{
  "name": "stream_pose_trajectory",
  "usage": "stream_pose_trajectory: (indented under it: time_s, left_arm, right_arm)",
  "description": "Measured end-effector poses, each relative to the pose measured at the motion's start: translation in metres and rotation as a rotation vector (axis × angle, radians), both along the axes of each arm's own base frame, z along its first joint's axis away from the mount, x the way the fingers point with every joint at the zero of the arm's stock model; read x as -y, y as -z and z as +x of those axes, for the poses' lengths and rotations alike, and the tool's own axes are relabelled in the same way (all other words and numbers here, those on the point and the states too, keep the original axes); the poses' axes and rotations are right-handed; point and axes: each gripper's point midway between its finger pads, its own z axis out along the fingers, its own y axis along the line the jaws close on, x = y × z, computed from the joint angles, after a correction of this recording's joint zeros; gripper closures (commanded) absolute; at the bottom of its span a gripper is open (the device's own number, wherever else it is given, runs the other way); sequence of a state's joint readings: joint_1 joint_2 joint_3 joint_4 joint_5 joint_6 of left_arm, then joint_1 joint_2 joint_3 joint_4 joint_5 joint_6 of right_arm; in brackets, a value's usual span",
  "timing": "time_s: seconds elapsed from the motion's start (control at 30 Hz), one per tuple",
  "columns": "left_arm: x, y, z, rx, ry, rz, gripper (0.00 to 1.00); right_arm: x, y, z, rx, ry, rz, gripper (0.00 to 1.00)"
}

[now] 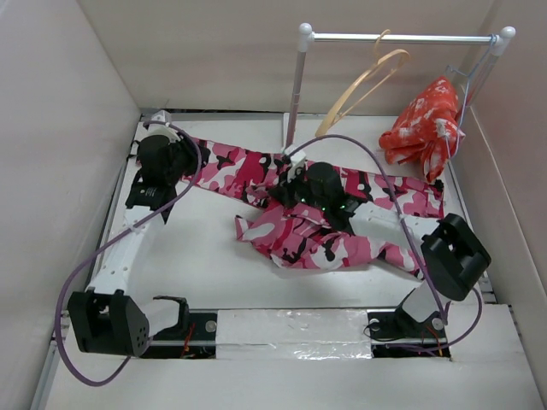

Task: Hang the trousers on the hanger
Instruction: Flatten out the trousers at the center of the board.

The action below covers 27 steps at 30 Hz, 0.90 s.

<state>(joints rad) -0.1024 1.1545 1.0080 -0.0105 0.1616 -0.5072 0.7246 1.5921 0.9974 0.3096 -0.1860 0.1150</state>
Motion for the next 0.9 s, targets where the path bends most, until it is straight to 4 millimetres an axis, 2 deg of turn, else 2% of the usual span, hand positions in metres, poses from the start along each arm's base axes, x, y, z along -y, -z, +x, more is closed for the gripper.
stream_pose_trajectory:
  time_s: [0.07, 0.13, 0.2, 0.23, 0.27, 0.33, 0.37, 0.43, 0.5, 0.53, 0.63, 0.67, 0.7, 0.8, 0.83, 0.87, 0.9]
  left_arm:
    - [-0.001, 0.009, 0.002, -0.027, -0.005, 0.008, 0.78]
    - [-0.008, 0.016, 0.002, -0.052, -0.038, 0.033, 0.78]
    - [-0.020, 0.017, 0.001, -0.057, -0.096, 0.072, 0.76]
    - [-0.027, 0.015, 0.000, -0.054, -0.125, 0.091, 0.73]
    - [-0.034, 0.011, -0.001, -0.042, -0.156, 0.111, 0.66]
    - [-0.047, 0.002, -0.007, -0.017, -0.215, 0.145, 0.64]
    - [-0.052, -0.004, -0.009, -0.003, -0.238, 0.155, 0.63]
    - [-0.057, -0.015, -0.012, 0.020, -0.260, 0.168, 0.63]
    - [-0.058, -0.023, -0.010, 0.031, -0.264, 0.176, 0.63]
    - [-0.058, -0.023, -0.007, 0.028, -0.262, 0.181, 0.63]
    - [-0.056, -0.011, 0.002, -0.016, -0.248, 0.197, 0.62]
    - [-0.055, -0.003, 0.005, -0.040, -0.241, 0.202, 0.62]
    - [-0.053, 0.007, 0.006, -0.069, -0.230, 0.205, 0.62]
    - [-0.048, 0.031, 0.006, -0.147, -0.199, 0.210, 0.64]
    - [-0.047, 0.039, 0.004, -0.167, -0.188, 0.207, 0.64]
    - [-0.045, 0.046, 0.001, -0.187, -0.181, 0.206, 0.65]
    - [-0.045, 0.054, -0.002, -0.205, -0.177, 0.206, 0.65]
  right_arm:
    - [-0.031, -0.010, -0.026, 0.021, -0.090, 0.035, 1.00]
    - [-0.080, -0.018, -0.063, 0.028, -0.216, 0.054, 1.00]
    - [-0.138, -0.018, -0.108, 0.026, -0.361, 0.071, 0.80]
    - [-0.163, -0.014, -0.129, 0.020, -0.421, 0.071, 0.67]
    - [-0.182, -0.007, -0.151, 0.009, -0.476, 0.062, 0.39]
    - [-0.196, 0.014, -0.188, -0.026, -0.556, 0.030, 0.23]
    - [-0.194, 0.025, -0.201, -0.047, -0.586, 0.009, 0.17]
    - [-0.177, 0.038, -0.205, -0.080, -0.591, -0.020, 0.17]
    - [-0.147, 0.036, -0.186, -0.092, -0.543, -0.027, 0.19]
    - [-0.133, 0.029, -0.172, -0.086, -0.505, -0.018, 0.21]
    - [-0.096, -0.007, -0.128, -0.023, -0.378, 0.036, 0.68]
    - [-0.090, -0.016, -0.119, -0.002, -0.353, 0.052, 0.96]
    - [-0.087, -0.024, -0.113, 0.012, -0.338, 0.067, 1.00]
    - [-0.087, -0.026, -0.115, 0.019, -0.338, 0.096, 1.00]
    - [-0.082, -0.013, -0.123, -0.001, -0.343, 0.080, 0.95]
    - [-0.078, -0.001, -0.129, -0.020, -0.346, 0.061, 0.71]
    - [-0.074, 0.010, -0.131, -0.038, -0.346, 0.036, 0.56]
